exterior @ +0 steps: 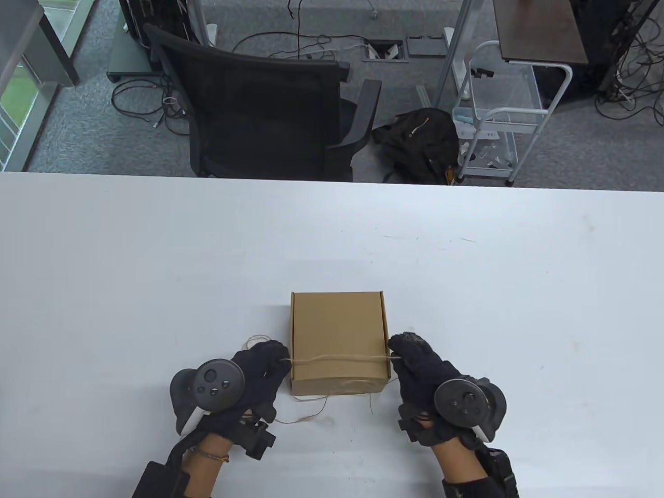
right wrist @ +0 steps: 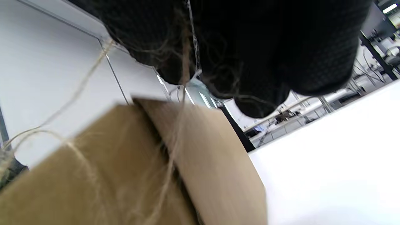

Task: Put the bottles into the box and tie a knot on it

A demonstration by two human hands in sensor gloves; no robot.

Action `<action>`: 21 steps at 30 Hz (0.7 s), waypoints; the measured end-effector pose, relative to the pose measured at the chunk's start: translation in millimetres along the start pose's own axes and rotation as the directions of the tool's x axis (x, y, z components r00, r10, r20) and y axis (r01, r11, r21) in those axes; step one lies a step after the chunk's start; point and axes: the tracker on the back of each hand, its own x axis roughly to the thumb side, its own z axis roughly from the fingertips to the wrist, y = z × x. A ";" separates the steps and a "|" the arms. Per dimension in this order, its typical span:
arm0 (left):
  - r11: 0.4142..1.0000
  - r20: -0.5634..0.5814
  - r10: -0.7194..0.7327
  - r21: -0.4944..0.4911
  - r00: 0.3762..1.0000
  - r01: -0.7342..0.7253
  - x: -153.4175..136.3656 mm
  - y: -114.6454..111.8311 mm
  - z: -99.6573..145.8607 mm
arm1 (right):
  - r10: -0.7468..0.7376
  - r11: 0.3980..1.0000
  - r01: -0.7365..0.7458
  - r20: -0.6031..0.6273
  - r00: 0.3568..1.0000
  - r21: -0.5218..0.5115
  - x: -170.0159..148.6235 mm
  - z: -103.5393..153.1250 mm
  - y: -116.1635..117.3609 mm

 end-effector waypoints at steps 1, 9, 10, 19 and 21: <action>1.000 -0.014 -0.017 0.000 1.000 0.017 0.1 -3.6 -1.8 | -0.020 1.000 0.020 -0.004 1.000 0.023 0.2 0.0 4.4; 0.992 0.028 -0.129 -0.002 0.991 0.129 7.1 -5.9 3.8 | -0.061 0.994 0.063 -0.026 0.998 0.088 6.2 8.2 -4.0; 0.993 0.030 -0.118 -0.020 0.993 0.118 7.4 -5.1 5.0 | -0.055 0.993 0.057 -0.020 0.998 0.101 5.7 9.2 -5.6; 0.997 0.015 -0.067 0.026 0.998 0.067 -1.2 9.8 11.2 | -0.189 0.978 0.194 -0.061 0.980 0.077 -3.1 10.8 -23.1; 0.996 -0.004 -0.063 0.058 0.998 0.063 -5.6 13.2 8.0 | -0.182 0.983 0.184 -0.044 0.982 0.029 -5.0 9.0 -24.3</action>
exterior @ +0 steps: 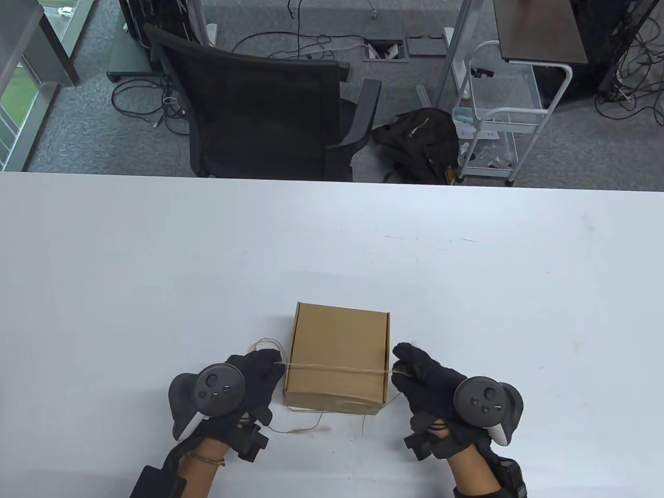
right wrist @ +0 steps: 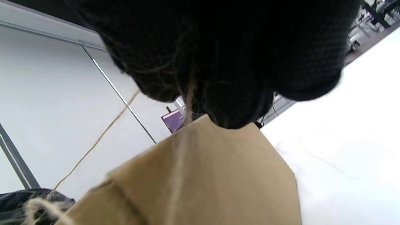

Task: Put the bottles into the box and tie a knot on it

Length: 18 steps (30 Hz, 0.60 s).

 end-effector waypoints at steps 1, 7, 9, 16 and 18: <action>1.000 -0.005 0.001 0.009 1.000 -0.001 -1.7 0.1 -1.0 | 0.012 1.000 -0.011 0.009 1.000 -0.014 -0.8 -0.2 0.2; 0.998 -0.035 -0.065 -0.015 0.997 0.064 -7.9 -14.7 -14.4 | 0.219 0.973 -0.216 0.035 0.975 -0.085 -5.0 -5.3 16.1; 0.993 -0.014 -0.111 -0.046 0.994 0.110 -6.3 -23.0 -14.4 | 0.258 0.966 -0.258 0.033 0.966 -0.016 -6.3 -6.0 23.5; 0.946 0.053 -0.309 -0.087 0.950 0.313 0.3 -37.1 -11.3 | 0.300 0.951 -0.299 0.000 0.954 0.072 -14.2 -4.8 32.6; 0.937 0.060 -0.335 -0.079 0.940 0.339 0.5 -39.3 -11.9 | 0.290 0.955 -0.289 -0.001 0.957 0.060 -15.3 -5.4 33.1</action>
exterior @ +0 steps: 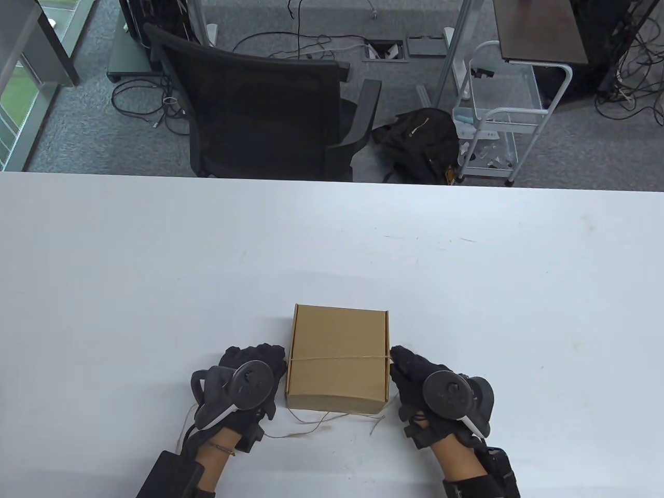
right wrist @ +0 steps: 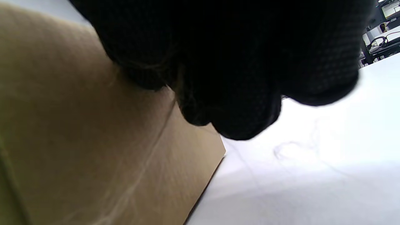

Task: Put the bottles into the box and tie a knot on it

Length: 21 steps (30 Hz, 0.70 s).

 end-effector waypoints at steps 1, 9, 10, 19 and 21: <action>1.000 0.001 -0.008 -0.002 1.000 0.008 0.2 -0.5 -0.3 | 0.013 1.000 -0.013 0.004 1.000 0.010 0.1 -0.8 -0.2; 1.000 -0.038 -0.014 0.023 0.999 0.014 -6.7 2.8 -6.3 | 0.206 0.978 -0.206 0.070 0.976 -0.004 3.2 -4.2 3.9; 0.999 -0.048 -0.026 0.019 0.998 0.027 -7.7 2.5 -6.9 | 0.217 0.976 -0.217 0.067 0.974 -0.008 3.2 -4.4 4.6; 0.991 0.005 -0.124 -0.057 0.992 0.124 -1.6 -13.3 -9.5 | 0.271 0.957 -0.275 0.056 0.961 0.094 2.1 -6.4 18.6; 0.986 0.027 -0.146 -0.075 0.989 0.148 4.4 -19.1 -9.0 | 0.276 0.950 -0.287 0.095 0.956 0.123 4.7 -6.7 24.6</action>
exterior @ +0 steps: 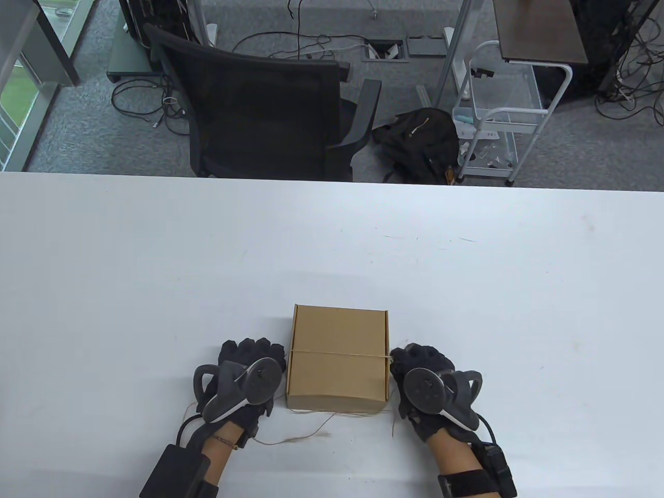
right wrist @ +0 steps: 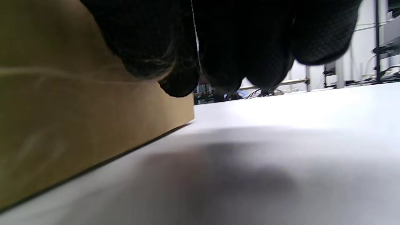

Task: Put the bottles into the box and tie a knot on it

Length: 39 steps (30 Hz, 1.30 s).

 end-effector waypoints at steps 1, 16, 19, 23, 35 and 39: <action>1.000 0.015 -0.014 -0.008 1.000 0.014 2.4 -1.5 -0.7 | 0.013 1.000 -0.013 0.005 1.000 0.019 1.6 -1.0 2.1; 0.957 0.099 0.289 -0.036 0.952 -0.287 -5.5 9.8 4.6 | -0.369 0.929 0.370 -0.031 0.929 0.021 -12.8 5.3 -14.3; 0.885 0.099 0.461 0.018 0.882 -0.464 -10.1 19.3 6.8 | -0.484 0.875 0.484 -0.057 0.873 -0.021 -20.5 8.5 -23.2; 0.816 0.094 0.569 0.053 0.817 -0.575 -13.1 26.4 9.5 | -0.629 0.778 0.626 -0.075 0.774 -0.053 -26.3 11.8 -27.9; 0.657 0.023 0.748 0.107 0.663 -0.746 -23.6 34.9 9.7 | -0.825 0.561 0.815 -0.179 0.536 -0.142 -36.4 14.8 -26.1; 0.617 -0.049 0.786 0.106 0.616 -0.779 -24.1 27.8 4.6 | -0.816 0.555 0.818 -0.290 0.501 -0.149 -40.9 9.3 -14.4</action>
